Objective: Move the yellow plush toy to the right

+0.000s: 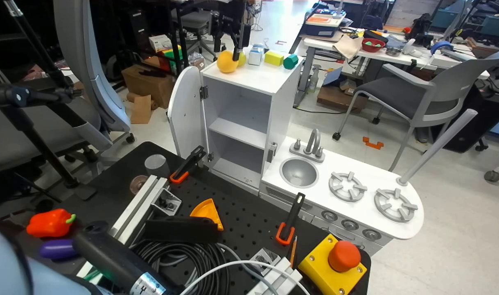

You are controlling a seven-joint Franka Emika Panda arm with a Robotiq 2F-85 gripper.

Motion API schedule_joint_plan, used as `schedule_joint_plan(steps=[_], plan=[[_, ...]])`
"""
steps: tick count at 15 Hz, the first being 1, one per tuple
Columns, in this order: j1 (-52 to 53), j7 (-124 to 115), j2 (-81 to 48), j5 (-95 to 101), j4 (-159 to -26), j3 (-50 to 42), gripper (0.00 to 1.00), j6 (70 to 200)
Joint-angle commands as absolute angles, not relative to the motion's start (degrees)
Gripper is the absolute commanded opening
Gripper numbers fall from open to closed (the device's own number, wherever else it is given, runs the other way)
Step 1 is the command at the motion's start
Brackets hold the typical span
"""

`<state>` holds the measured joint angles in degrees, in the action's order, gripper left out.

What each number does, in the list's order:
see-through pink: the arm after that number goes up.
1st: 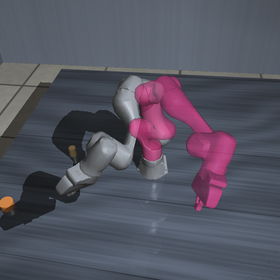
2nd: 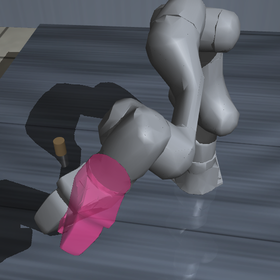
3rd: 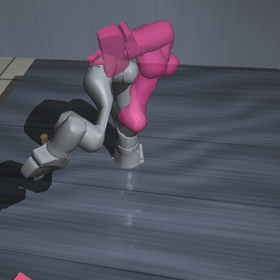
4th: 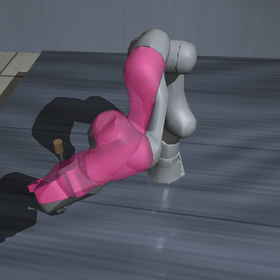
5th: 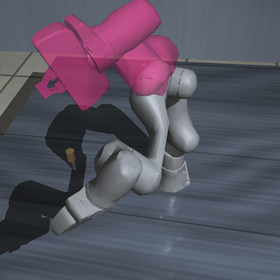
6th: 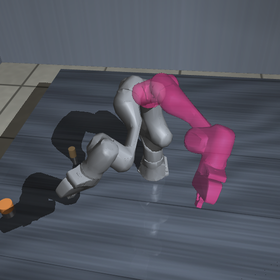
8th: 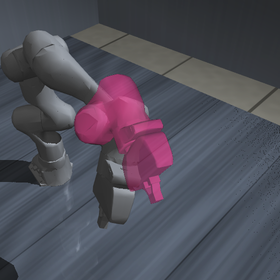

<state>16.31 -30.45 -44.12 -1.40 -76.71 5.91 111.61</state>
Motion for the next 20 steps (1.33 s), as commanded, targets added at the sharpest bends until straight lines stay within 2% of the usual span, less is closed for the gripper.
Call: schedule_joint_plan(steps=[1, 8, 9, 20], plan=[[17.0, -31.45, -45.02, -3.41, -73.85, 4.99, 0.56, 108.18], [15.99, -31.41, -44.34, -5.07, -73.16, 4.93, 0.05, 102.67], [15.91, -31.55, -44.26, -5.35, -72.89, 4.83, 0.02, 101.46], [13.29, -37.23, -38.31, -4.53, -77.82, -0.55, 0.04, 105.59]])
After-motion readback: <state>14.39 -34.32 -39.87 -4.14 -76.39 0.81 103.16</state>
